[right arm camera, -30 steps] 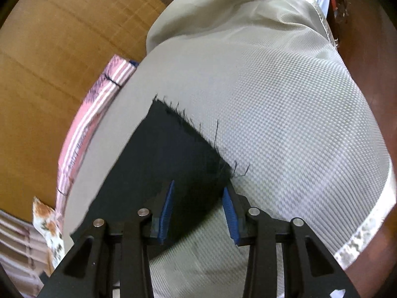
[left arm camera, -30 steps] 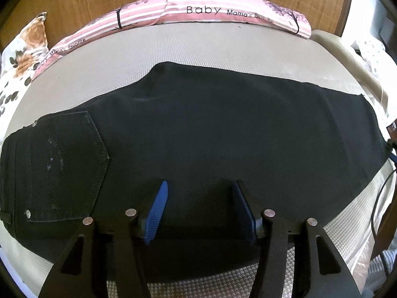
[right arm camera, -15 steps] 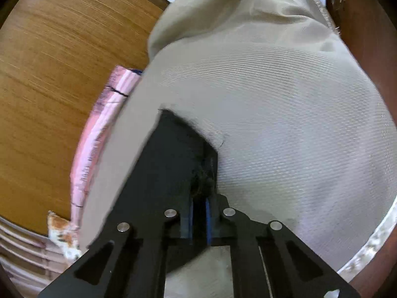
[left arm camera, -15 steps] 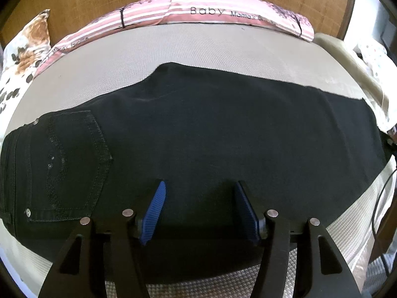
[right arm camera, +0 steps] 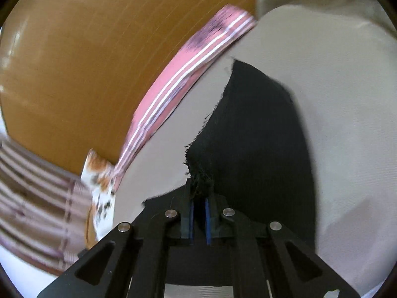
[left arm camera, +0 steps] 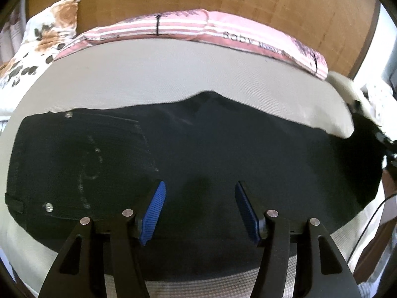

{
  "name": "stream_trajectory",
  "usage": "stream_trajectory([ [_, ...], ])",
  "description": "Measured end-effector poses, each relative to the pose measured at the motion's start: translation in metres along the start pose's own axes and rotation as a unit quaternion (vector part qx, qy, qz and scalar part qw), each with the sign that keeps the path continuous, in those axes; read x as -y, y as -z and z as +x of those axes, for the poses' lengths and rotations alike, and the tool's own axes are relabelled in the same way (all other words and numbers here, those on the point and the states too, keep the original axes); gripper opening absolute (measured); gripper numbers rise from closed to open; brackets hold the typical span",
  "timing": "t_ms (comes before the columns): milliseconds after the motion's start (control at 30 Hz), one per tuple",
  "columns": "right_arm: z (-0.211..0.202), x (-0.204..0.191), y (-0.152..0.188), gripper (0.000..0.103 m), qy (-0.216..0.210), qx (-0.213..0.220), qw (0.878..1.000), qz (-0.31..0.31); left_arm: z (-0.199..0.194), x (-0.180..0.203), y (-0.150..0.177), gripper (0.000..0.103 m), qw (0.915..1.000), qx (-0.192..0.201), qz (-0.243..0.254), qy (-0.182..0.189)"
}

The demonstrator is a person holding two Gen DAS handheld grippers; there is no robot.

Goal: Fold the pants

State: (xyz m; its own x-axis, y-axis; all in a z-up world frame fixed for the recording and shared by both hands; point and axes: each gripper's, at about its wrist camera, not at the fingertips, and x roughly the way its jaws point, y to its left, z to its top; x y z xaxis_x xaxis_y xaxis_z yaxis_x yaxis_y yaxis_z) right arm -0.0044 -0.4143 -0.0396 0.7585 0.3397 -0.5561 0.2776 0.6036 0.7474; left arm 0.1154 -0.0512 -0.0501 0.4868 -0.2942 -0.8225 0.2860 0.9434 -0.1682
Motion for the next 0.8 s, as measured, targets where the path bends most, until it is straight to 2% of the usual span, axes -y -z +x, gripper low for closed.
stream_trajectory([
  [200, 0.069, -0.057, 0.040, 0.008, -0.025, -0.084, 0.995, -0.055, -0.016, -0.027, 0.001, 0.059, 0.9994, 0.009, -0.034, 0.004],
  [367, 0.117, -0.095, 0.090, 0.008, -0.031, -0.156, 0.981, -0.114, -0.024, -0.052, 0.006, 0.059, 0.9978, 0.003, -0.064, 0.012],
  [500, 0.142, -0.112, 0.125, 0.008, -0.018, -0.199, 0.966, -0.164, -0.027, -0.065, 0.008, 0.059, 0.9964, -0.002, -0.080, 0.025],
  [667, 0.158, -0.113, 0.155, 0.010, 0.028, -0.234, 0.944, -0.232, -0.027, -0.065, 0.006, 0.059, 0.9952, -0.015, -0.082, 0.053],
  [767, 0.160, -0.113, 0.159, 0.018, 0.031, -0.240, 0.941, -0.236, -0.024, -0.060, 0.003, 0.059, 0.9929, -0.031, -0.080, 0.083],
  [800, 0.159, -0.113, 0.158, 0.028, 0.027, -0.244, 0.942, -0.229, -0.022, -0.058, 0.002, 0.059, 0.9914, -0.038, -0.080, 0.096],
])
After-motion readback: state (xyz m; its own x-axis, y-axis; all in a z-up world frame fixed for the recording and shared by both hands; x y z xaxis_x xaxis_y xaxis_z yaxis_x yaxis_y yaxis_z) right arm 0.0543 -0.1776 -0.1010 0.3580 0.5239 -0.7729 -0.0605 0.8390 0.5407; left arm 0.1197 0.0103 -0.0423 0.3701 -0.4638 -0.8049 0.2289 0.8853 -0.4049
